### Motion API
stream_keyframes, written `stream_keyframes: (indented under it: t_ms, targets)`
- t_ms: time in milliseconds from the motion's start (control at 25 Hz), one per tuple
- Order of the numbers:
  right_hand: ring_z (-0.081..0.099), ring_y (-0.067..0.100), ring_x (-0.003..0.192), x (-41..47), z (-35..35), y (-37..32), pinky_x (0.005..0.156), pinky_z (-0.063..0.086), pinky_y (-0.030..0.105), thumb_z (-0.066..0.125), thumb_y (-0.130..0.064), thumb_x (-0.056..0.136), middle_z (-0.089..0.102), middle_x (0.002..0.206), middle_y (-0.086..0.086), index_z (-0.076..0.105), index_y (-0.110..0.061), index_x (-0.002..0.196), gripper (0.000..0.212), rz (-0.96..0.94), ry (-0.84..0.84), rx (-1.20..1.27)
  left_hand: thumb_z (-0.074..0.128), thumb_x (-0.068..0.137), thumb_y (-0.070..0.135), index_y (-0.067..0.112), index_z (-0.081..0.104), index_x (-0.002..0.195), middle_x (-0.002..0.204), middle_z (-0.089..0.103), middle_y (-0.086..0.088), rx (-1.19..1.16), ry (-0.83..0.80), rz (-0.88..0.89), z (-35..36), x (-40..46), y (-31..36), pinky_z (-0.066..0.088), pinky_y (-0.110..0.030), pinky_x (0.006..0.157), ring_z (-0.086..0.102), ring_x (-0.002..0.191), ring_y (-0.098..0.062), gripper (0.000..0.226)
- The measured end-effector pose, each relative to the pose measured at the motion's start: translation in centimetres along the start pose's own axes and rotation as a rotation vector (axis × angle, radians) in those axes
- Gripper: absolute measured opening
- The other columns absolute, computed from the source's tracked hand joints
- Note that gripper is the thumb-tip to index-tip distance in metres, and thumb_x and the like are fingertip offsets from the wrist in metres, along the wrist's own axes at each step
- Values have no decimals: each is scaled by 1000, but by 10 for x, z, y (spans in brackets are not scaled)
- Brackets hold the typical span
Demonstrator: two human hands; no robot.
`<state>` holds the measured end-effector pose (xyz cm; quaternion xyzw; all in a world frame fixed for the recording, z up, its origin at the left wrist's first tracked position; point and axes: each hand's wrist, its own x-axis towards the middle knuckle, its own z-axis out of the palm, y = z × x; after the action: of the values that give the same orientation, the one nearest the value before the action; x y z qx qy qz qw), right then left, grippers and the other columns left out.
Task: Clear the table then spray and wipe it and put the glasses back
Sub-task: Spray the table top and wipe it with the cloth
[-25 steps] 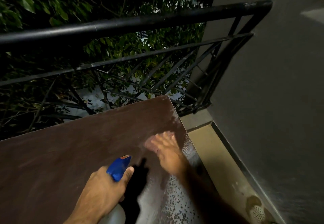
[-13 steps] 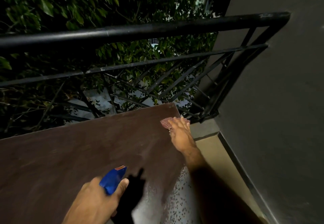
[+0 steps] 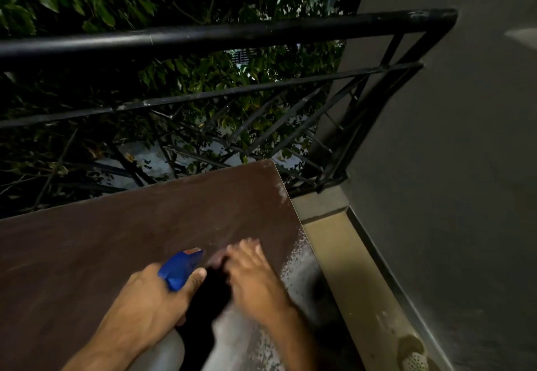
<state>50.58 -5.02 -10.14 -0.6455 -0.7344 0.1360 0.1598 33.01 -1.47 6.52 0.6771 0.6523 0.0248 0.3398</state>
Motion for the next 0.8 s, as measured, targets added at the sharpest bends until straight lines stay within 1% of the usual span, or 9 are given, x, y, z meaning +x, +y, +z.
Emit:
stream_keyframes:
  t_ms: [120, 240, 360, 440, 520, 560, 640, 720, 800]
  targets:
    - [12, 25, 148, 44, -25, 61, 121, -5, 45, 38, -13, 94, 29, 158, 2, 35, -29, 149, 57, 330, 89, -53, 59, 91, 56, 18, 65, 71, 54, 71, 9, 9, 37, 21, 5, -12, 2, 47, -27, 56, 64, 56, -5, 44]
    - [9, 26, 149, 40, -34, 75, 120, 0, 48, 38, -19, 97, 26, 159, 4, 30, -23, 150, 54, 537, 123, -63, 59, 91, 56, 10, 63, 63, 53, 72, 6, 27, 2, 19, 11, -25, 2, 52, -30, 62, 67, 55, -7, 55]
    - [16, 30, 147, -16, -11, 19, 119, 4, 50, 41, -17, 91, 32, 156, 6, 39, -21, 147, 56, 436, 197, -72, 63, 87, 59, 9, 65, 67, 54, 73, 2, 4, 10, 27, 14, -36, 1, 56, -33, 66, 69, 58, -11, 54]
    - [16, 34, 147, -74, 24, -38, 116, 14, 48, 38, -18, 87, 36, 153, 13, 52, -12, 137, 53, 282, 148, -34, 64, 86, 59, 10, 65, 71, 56, 74, 0, -25, 3, 33, 13, -39, 5, 56, -33, 66, 70, 60, -12, 52]
    - [12, 39, 146, -120, 57, -73, 114, 28, 42, 23, -19, 98, 31, 153, 20, 45, -6, 140, 49, 161, 117, -82, 64, 87, 58, 9, 66, 74, 56, 74, 2, -40, -43, 44, 12, -43, 12, 52, -30, 60, 69, 55, -9, 51]
    - [15, 39, 146, -136, 66, -79, 113, 33, 39, 19, -24, 102, 34, 150, 17, 43, -11, 141, 47, 57, 47, -200, 64, 88, 57, 8, 66, 74, 55, 74, 3, -33, -61, 64, 12, -46, 15, 49, -28, 56, 67, 49, -6, 51]
    - [33, 26, 142, -150, 63, -86, 113, 31, 39, 35, -39, 98, 44, 142, 0, 52, -26, 134, 42, 37, -175, -296, 64, 89, 54, 7, 67, 74, 56, 74, 3, -12, -85, 102, 15, -50, 18, 46, -25, 51, 66, 48, -5, 50]
    - [38, 16, 138, -151, 64, -86, 113, 24, 39, 47, -48, 88, 47, 139, -12, 58, -35, 128, 44, 68, -215, -225, 64, 91, 53, 6, 68, 73, 57, 75, 1, 17, -134, 125, 18, -53, 19, 48, -25, 53, 68, 50, -8, 51]
    - [36, 12, 138, -143, 55, -96, 111, 25, 34, 42, -47, 90, 54, 133, -19, 53, -47, 128, 40, 233, -221, -39, 63, 92, 51, 5, 68, 72, 56, 74, -1, 33, -187, 128, 20, -57, 19, 47, -24, 53, 68, 51, -10, 50]
